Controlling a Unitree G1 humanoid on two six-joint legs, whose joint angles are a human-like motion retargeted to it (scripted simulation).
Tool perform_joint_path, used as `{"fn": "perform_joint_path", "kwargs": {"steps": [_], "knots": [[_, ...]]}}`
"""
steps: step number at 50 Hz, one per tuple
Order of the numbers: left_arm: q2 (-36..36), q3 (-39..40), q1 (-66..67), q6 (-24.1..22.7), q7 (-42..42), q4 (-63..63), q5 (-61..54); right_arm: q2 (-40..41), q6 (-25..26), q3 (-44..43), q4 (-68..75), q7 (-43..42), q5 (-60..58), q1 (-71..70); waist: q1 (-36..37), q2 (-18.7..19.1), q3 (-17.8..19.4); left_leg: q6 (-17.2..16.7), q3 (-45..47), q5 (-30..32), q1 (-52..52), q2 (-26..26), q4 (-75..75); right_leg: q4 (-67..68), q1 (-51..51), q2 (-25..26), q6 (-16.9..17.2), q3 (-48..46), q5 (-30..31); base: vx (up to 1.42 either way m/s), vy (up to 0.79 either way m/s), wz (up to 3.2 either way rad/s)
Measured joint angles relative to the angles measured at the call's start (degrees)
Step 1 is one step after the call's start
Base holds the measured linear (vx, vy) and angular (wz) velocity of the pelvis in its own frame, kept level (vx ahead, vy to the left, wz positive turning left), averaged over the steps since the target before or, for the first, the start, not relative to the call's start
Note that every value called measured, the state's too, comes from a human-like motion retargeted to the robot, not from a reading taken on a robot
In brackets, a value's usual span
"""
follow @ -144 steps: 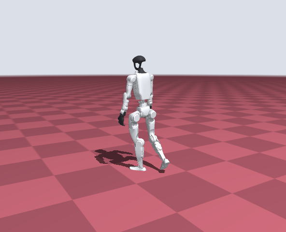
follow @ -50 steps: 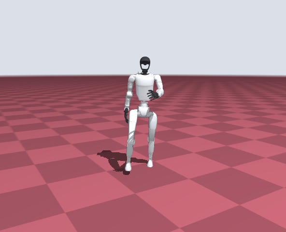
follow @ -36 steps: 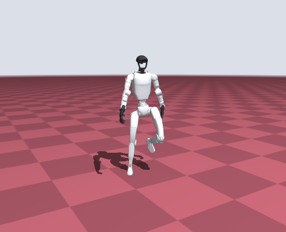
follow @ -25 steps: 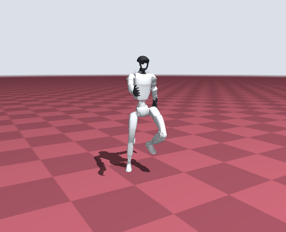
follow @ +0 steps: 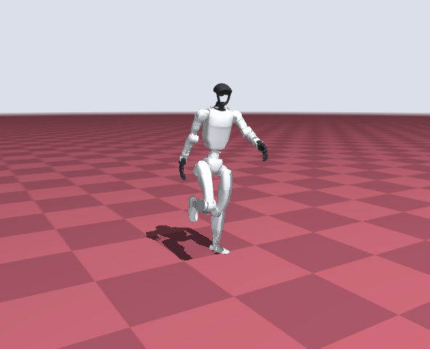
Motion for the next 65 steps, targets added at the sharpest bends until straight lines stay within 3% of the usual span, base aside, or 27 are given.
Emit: {"fn": "perform_joint_path", "kwargs": {"steps": [5, 10, 13, 16, 18, 20, 23, 25, 27, 30, 34, 38, 42, 46, 48, 50, 51, 52, 53, 55, 57, 60, 65], "knots": [[1.44, -1.24, -9.01, -2.41, 2.32, -3.1, -3.05, -1.23, -2.34, 2.88, -0.54, 2.45, 4.69, 8.83, -8.18, 0.93, -1.88, 1.14, -5.18, -1.58, 3.65, 0.38, 0.0, 3.37, -6.68, -2.39, -0.6, -2.84, -7.18, 0.58, -0.02, 0.97], [-0.68, -0.99, -8.49, -0.99, -1.04, -4.46, 1.63, -0.48, -1.19, 4.2, 1.95, 3.67, 3.22, 8.28, -8.09, -0.68, -4.26, 1.65, -6.88, -3.48, 7.54, -1.82, 0.0, -16.77, -6.04, -5.11, -2.62, -4.33, -8.48, 0.55, -0.09, 0.31], [-2.29, -1.29, -1.87, -2.22, -3.01, -7.34, 3.64, -0.38, -2.34, 4.11, 1.36, 2.5, 4.57, 3.55, -6.97, -0.76, -6.42, 1.13, -7.29, -4.16, 7.94, -2.68, 0.0, -41.52, -1.03, -4.65, -2.12, -6.97, -6.56, 0.52, -0.1, 0.11], [-3.74, -1.59, 8.59, -4.13, -3.64, -9.49, 2.79, -1.06, -4.4, 4.09, 0.79, -2.42, 7.42, -4.08, -6.73, -0.75, -7.18, -0.05, -8.65, -4.86, 8.68, -3.39, 1.44, -79.74, 12.33, -2.14, -0.06, -11.87, -1.93, 0.59, -0.14, 0.4], [-4.37, -2.06, 16.05, -4.22, -1.68, -8.26, 0.66, -1.72, -4.28, 3.5, 0.88, -8.33, 8.89, -10.69, -6.64, -3.2, -4.63, -0.45, -10.75, -4.73, 12.72, -5.83, 2.97, -111.42, 27.83, 0.81, 3.03, -12.87, 7.52, 0.76, -0.22, 0.37], [-4.08, -2.31, 23.52, -3.49, -0.22, -2.85, 3.44, -1.87, -3.04, 2.13, 1.26, -12.78, 6.18, -17.82, -3.06, -7.52, -1.79, 0.64, -11.07, -3.19, 17.61, -9.98, 4.99, -129.96, 39.35, 1.8, 6.43, -9.52, 18.92, 0.81, -0.27, -0.89], [-3.02, -2.34, 37.56, -3.65, -3.35, 11.97, 13.64, -1.63, -6.18, 6.87, 0.77, -13.62, 12.19, -27.16, 6.43, -11.7, -0.95, 1.6, -4.87, 0.69, 15.17, -14.07, 20.74, -128.5, 44.0, -0.15, 7.72, -2.42, 19.09, 0.73, -0.24, -2.07], [-2.23, -0.6, 48.02, -1.82, -6.53, 18.74, 7.15, -3.09, -5.66, 7.22, -0.57, -17.36, 10.12, -34.17, 7.24, -11.89, -2.99, -2.03, -0.22, -2.65, -5.5, -9.01, 61.32, -131.77, 46.21, -0.54, 5.73, -1.46, 18.53, 0.58, -0.11, -0.84], [0.02, 2.94, 57.56, 0.3, -12.09, 21.22, 6.62, -4.08, -4.53, 8.51, -3.31, -14.96, 8.73, -42.36, 10.81, -14.29, -4.52, 4.67, 1.1, -11.72, -16.85, -9.41, 80.19, -131.07, 44.57, -2.1, 5.58, 2.28, 17.89, 0.49, -0.08, -1.12], [2.83, 7.63, 71.24, -1.86, -12.56, 18.8, 3.89, -6.84, -7.13, 7.88, -8.64, -18.88, 7.61, -53.37, 15.86, -16.36, -3.96, 10.25, 4.5, -21.11, -32.26, -6.95, 108.65, -129.7, 44.89, -4.31, 6.35, 6.3, 15.3, 0.57, 0.01, -1.15], [5.76, 3.04, 84.85, -6.24, -12.02, 14.66, 1.24, -10.6, -13.43, 11.69, -14.74, -27.65, 11.75, -63.84, 22.92, -18.21, -4.01, 12.48, 6.79, -25.87, -49.06, -3.59, 127.63, -129.44, 45.54, -5.64, 6.6, 10.46, 13.29, 0.56, 0.06, -0.85], [6.43, 1.68, 92.77, -7.27, -12.25, 15.56, -3.3, -12.19, -15.65, 16.85, -16.17, -31.72, 11.43, -71.75, 25.82, -17.92, -4.5, 12.57, 6.4, -26.58, -59.98, -0.08, 129.59, -131.87, 49.7, -5.11, 5.49, 11.55, 12.6, 0.56, 0.11, -0.46], [4.56, 4.4, 93.45, -6.51, -11.3, 16.6, -5.11, -10.26, -15.6, 18.29, -15.98, -32.62, 8.75, -75.26, 24.52, -17.58, -6.3, 14.15, 6.98, -24.88, -63.5, 2.91, 115.96, -131.48, 52.06, -4.85, 4.67, 11.34, 10.42, 0.53, 0.14, -0.04], [2.43, 4.76, 86.01, -4.91, -11.67, 15.15, -7.86, -6.4, -14.8, 16.51, -16.92, -31.19, 8.48, -71.66, 22.48, -17.95, -8.7, 14.59, 11.4, -22.6, -55.55, 3.22, 84.29, -128.98, 52.31, -5.04, 5.54, 11.02, 8.5, 0.55, 0.15, 0.06], [1.65, 4.82, 79.63, -4.22, -9.96, 14.67, -9.02, -4.03, -13.16, 15.72, -17.01, -29.34, 7.02, -67.91, 23.45, -18.39, -7.49, 11.44, 15.6, -20.16, -43.39, 0.35, 58.11, -127.7, 54.26, -5.86, 6.8, 12.31, 7.81, 0.67, 0.19, -0.85], [0.98, 6.72, 71.84, -5.97, -3.35, 14.78, -8.98, -1.54, -12.94, 16.27, -16.55, -27.56, 6.36, -63.53, 26.45, -16.31, -3.22, 6.75, 19.02, -12.92, -24.04, -4.01, 24.74, -126.47, 59.86, -5.1, 8.3, 15.37, 6.95, 0.79, 0.28, -1.61], [0.55, 8.33, 67.96, -8.55, 1.09, 15.03, -9.3, -0.33, -14.7, 17.44, -16.01, -27.15, 7.33, -60.75, 26.37, -13.77, -2.29, 5.97, 19.54, -6.67, -16.54, -4.37, 12.87, -125.6, 62.49, -2.93, 8.27, 16.56, 6.66, 0.82, 0.36, -1.13], [0.03, 9.68, 64.28, -10.31, 4.28, 15.26, -10.04, 0.71, -15.43, 18.26, -15.27, -26.61, 7.05, -57.62, 25.38, -11.57, -1.72, 4.27, 19.94, -1.77, -11.1, -4.14, 5.29, -124.49, 64.79, -0.96, 8.01, 17.04, 6.66, 0.79, 0.39, -0.07], [-0.63, 10.5, 60.98, -10.4, 4.97, 15.48, -11.64, 1.41, -14.1, 18.38, -14.13, -25.82, 4.24, -53.76, 22.56, -10.01, -1.84, 0.73, 20.11, 0.42, -9.82, -2.75, 6.29, -122.91, 66.43, 0.6, 7.28, 16.09, 7.21, 0.74, 0.39, 0.74], [-1.42, 10.68, 53.83, -10.58, 5.57, 16.08, -11.64, 2.35, -13.29, 18.78, -11.56, -22.62, 1.75, -44.99, 16.57, -7.74, -2.51, -3.07, 18.14, 4.84, -5.84, -2.44, 3.26, -115.47, 66.31, 3.22, 5.01, 13.36, 10.68, 0.66, 0.38, 1.42], [-1.33, 8.32, 45.29, -8.88, 4.71, 16.28, -7.0, 1.67, -12.33, 16.83, -8.62, -18.48, 1.85, -35.42, 11.43, -5.68, -3.71, -4.28, 14.31, 5.7, -4.05, -1.59, 1.58, -93.57, 56.71, 5.04, 2.47, 8.74, 11.68, 0.52, 0.32, 1.47], [0.56, 4.69, 29.71, -4.39, 5.38, 14.22, 0.55, -0.86, -8.08, 9.3, -3.82, -15.01, 3.32, -22.92, 7.34, -5.28, -6.27, -4.7, 10.12, 5.25, -5.71, -1.75, 0.12, -56.12, 34.83, 2.88, -0.17, 3.97, 7.51, 0.44, 0.2, 1.06], [4.94, 3.86, 8.59, -1.21, 5.2, 4.35, 0.56, -7.35, -3.14, 0.64, 2.1, -9.74, 3.99, -7.23, -1.06, -2.61, -6.49, -4.07, 4.57, 3.22, -5.6, -1.45, 0.0, -18.91, 11.31, 1.35, -2.2, 0.92, -1.44, 0.47, 0.12, 0.96]]}}
